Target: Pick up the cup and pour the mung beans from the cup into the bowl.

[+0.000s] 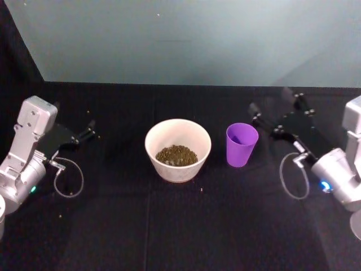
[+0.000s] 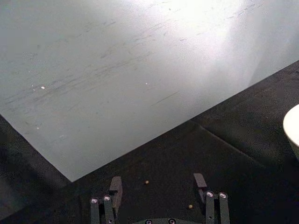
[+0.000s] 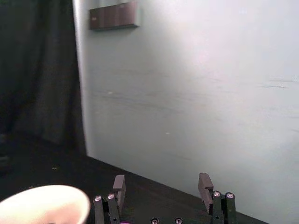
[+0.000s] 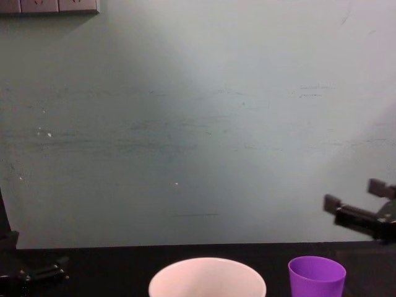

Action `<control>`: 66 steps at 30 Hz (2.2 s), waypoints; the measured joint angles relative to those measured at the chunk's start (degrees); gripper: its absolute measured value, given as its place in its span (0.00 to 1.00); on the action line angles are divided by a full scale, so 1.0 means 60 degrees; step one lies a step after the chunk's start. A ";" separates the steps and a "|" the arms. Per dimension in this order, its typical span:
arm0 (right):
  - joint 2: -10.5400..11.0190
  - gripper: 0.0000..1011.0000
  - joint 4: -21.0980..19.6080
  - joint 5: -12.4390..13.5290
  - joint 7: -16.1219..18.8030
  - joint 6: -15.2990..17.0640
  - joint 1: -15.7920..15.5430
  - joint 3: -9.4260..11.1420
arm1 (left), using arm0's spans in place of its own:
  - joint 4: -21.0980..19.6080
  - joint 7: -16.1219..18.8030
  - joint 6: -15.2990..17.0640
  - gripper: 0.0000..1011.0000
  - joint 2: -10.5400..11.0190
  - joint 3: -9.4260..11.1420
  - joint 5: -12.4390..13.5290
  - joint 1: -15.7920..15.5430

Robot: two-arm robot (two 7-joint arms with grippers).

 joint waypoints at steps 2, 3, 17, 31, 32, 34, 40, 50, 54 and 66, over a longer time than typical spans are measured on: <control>0.0014 0.99 -0.0046 -0.0005 -0.0109 0.0037 -0.0075 0.0138 | 0.0000 0.0000 0.0000 0.99 0.0000 0.0000 0.0000 0.0000; 0.0026 0.99 -0.0059 -0.0009 -0.0202 0.0083 -0.0148 0.0266 | 0.0000 0.0000 0.0000 0.99 0.0000 0.0000 0.0000 0.0000; 0.0097 0.99 0.0669 -0.0304 -0.0758 0.1362 -0.0330 0.0783 | 0.0000 0.0000 0.0000 0.99 0.0000 0.0000 0.0000 0.0000; 0.0088 0.99 0.0401 -0.1246 -0.1253 0.2216 -0.0334 0.0625 | 0.0000 0.0000 0.0000 0.99 0.0000 -0.0001 0.0000 0.0000; 0.0075 0.99 0.0378 -0.1286 -0.1285 0.2216 -0.0343 0.0630 | 0.0000 0.0000 0.0000 0.99 0.0000 0.0000 0.0000 0.0000; 0.0061 0.99 0.0351 -0.1338 -0.1327 0.2214 -0.0353 0.0636 | 0.0000 0.0000 0.0000 0.99 0.0000 0.0000 0.0000 0.0000; 0.0063 0.99 0.0360 -0.1315 -0.1318 0.2208 -0.0346 0.0637 | 0.0000 0.0000 0.0000 0.99 -0.0001 0.0000 0.0000 0.0000; 0.0070 0.99 0.0377 -0.1265 -0.1291 0.2193 -0.0339 0.0629 | 0.0000 0.0000 0.0000 0.99 0.0000 0.0000 0.0000 0.0000; 0.0073 0.99 0.0380 -0.1258 -0.1280 0.2189 -0.0335 0.0626 | 0.0000 0.0000 0.0000 0.99 0.0000 0.0000 0.0000 0.0000; 0.0075 0.99 0.0389 -0.1245 -0.1253 0.2182 -0.0331 0.0621 | 0.0000 0.0000 0.0000 0.99 0.0000 0.0000 0.0000 0.0000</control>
